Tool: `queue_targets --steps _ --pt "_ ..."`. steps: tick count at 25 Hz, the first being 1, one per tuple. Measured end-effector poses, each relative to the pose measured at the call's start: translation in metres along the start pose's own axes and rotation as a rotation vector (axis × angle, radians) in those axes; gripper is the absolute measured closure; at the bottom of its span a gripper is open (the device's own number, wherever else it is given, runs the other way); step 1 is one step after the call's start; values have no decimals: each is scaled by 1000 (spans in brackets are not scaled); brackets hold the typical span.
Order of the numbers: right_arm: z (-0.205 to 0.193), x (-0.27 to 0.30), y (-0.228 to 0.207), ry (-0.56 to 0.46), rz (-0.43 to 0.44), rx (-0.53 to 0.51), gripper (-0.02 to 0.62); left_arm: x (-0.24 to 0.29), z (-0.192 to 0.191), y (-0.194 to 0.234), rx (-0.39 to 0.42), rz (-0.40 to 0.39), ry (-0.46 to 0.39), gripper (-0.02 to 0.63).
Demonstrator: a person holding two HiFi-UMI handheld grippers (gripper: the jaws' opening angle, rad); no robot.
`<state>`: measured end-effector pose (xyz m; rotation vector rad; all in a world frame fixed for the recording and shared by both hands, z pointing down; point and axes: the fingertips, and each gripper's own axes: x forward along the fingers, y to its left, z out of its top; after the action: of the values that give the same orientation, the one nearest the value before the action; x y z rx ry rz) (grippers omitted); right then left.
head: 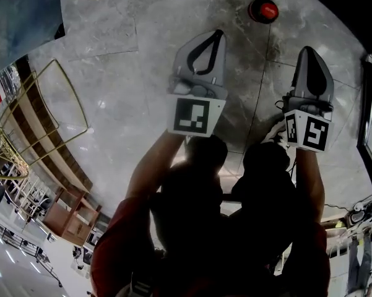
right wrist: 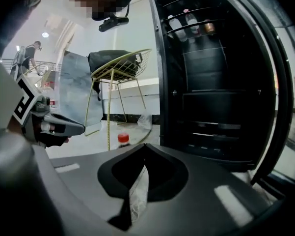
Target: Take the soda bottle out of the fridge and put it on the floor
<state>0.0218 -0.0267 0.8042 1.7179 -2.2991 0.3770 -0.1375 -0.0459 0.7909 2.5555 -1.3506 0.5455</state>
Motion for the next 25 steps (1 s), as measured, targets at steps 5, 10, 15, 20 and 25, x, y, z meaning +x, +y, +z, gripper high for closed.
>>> queue_targets --steps 5,10,15,20,25 --pt "84 -48 -13 17 -64 62 595 -26 88 -4 -2 4 -6 606" --pt "176 -96 -22 29 -125 103 595 -64 188 -16 15 -10 -32 606" --pt "272 -143 -20 30 -134 159 595 -106 289 -33 40 -25 -28 606" --pt "389 -196 -14 1 -146 174 595 -155 408 -50 68 -17 -51 606" --pt "503 -250 -24 -14 -158 219 595 -201 520 -70 35 -18 -43 606"
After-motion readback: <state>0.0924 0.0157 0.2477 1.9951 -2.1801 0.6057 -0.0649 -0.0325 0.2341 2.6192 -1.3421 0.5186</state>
